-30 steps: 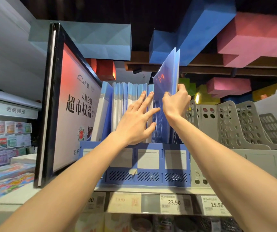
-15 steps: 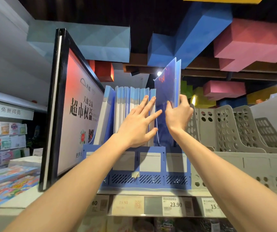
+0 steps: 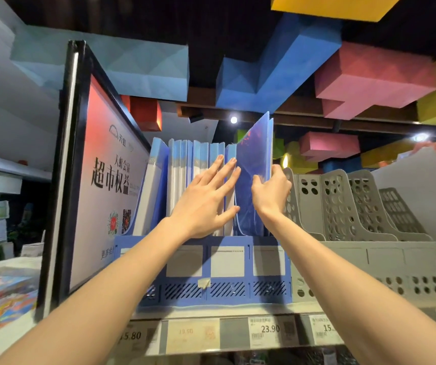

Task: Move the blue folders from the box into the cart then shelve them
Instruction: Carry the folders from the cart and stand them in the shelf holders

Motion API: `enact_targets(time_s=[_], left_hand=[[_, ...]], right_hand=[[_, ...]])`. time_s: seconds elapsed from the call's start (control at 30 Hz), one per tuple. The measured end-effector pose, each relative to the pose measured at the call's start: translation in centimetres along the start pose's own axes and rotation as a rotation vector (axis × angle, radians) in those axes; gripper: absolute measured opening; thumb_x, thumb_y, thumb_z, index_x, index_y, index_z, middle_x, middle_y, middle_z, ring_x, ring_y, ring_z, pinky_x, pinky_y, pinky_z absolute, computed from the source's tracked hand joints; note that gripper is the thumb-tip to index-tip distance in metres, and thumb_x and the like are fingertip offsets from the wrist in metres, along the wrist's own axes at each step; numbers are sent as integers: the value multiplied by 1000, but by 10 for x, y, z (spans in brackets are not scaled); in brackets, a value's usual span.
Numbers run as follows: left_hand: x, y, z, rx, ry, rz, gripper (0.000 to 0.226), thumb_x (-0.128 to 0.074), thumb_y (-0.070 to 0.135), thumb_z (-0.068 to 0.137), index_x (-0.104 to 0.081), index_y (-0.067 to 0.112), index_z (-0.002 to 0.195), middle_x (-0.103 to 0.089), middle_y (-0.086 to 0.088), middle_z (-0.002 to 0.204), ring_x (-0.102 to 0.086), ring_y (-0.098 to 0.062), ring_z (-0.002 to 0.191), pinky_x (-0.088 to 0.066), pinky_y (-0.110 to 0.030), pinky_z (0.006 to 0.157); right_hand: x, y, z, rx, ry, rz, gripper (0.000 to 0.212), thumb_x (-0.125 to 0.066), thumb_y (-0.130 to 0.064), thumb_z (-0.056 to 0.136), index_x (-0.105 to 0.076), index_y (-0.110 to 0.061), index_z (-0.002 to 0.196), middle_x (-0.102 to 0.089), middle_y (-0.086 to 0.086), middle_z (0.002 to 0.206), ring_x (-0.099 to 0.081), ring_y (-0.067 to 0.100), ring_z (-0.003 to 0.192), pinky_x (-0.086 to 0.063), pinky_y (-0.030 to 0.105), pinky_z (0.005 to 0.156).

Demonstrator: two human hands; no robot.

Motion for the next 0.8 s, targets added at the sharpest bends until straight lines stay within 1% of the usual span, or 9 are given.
enact_targets(time_s=[0.1, 0.2, 0.37, 0.5, 0.57, 0.6, 0.67, 0.7, 0.8], left_hand=[[0, -1, 0, -2, -2, 0, 79, -36, 60, 101, -1, 24, 162, 14, 5, 168, 22, -15, 153, 2, -34, 120], [0, 0, -1, 2, -3, -5, 78, -36, 59, 101, -1, 24, 162, 12, 4, 168, 20, -16, 153, -2, -37, 122], [-1, 3, 1, 10, -11, -4, 79, -37, 60, 100, -2, 26, 162, 12, 3, 168, 19, -18, 153, -3, -38, 123], [-3, 1, 0, 6, -8, 0, 80, -37, 59, 100, -1, 24, 162, 13, 3, 168, 20, -18, 153, -7, -41, 124], [-3, 2, 0, 6, -6, 0, 79, -37, 59, 100, 0, 24, 162, 13, 3, 168, 20, -17, 153, -9, -42, 124], [-3, 2, 1, 5, -7, -2, 79, -36, 59, 100, 1, 25, 162, 14, 4, 168, 21, -17, 153, -8, -41, 124], [-4, 1, 1, 2, -3, -2, 79, -36, 59, 101, 2, 26, 161, 16, 5, 168, 23, -16, 152, -6, -40, 124], [-4, 1, 1, 1, -2, -2, 79, -35, 59, 101, 3, 26, 161, 17, 5, 167, 24, -16, 152, -4, -40, 124], [-4, 1, 1, 8, -7, -5, 78, -34, 59, 101, 4, 26, 161, 18, 6, 167, 24, -16, 152, -5, -41, 124]], right_hand=[[-1, 5, 0, 13, 7, -18, 28, -60, -12, 95, -58, -5, 122, -66, 13, 112, -43, 15, 88, -27, 15, 66], [2, 9, -2, 21, -18, 8, 32, -61, -12, 95, -57, -7, 126, -63, 5, 113, -42, 11, 92, -33, 20, 74], [4, 14, -7, -18, 2, 76, 19, -60, -11, 93, -60, -8, 112, -66, 7, 104, -52, 13, 85, -41, 28, 75], [2, 14, -14, -87, 63, 121, 15, -60, -12, 93, -62, -7, 108, -68, 7, 99, -46, -5, 70, -33, 19, 68], [-1, 16, -15, -123, 58, 165, 18, -62, -14, 93, -62, -9, 110, -69, 4, 99, -54, 2, 75, -43, 25, 75], [-2, 15, -15, -134, 38, 183, 20, -63, -17, 93, -62, -12, 112, -67, 1, 99, -59, 11, 85, -49, 32, 83], [-3, 16, -14, -128, -46, 187, 26, -65, -28, 93, -60, -19, 116, -64, -5, 105, -60, 22, 105, -50, 43, 95], [-5, 18, -12, -124, -115, 211, 28, -65, -34, 93, -58, -22, 118, -64, -6, 108, -60, 20, 109, -50, 41, 96], [-3, 14, -11, -95, -389, 275, 36, -61, -44, 96, -52, -22, 123, -63, -14, 111, -60, 3, 105, -50, 24, 90]])
Point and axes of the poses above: each hand's wrist, its own z-axis towards the middle knuckle, its own x-axis out of the back of the hand, y = z × x, the point moved 2 cm from there along z, towards the middle knuckle
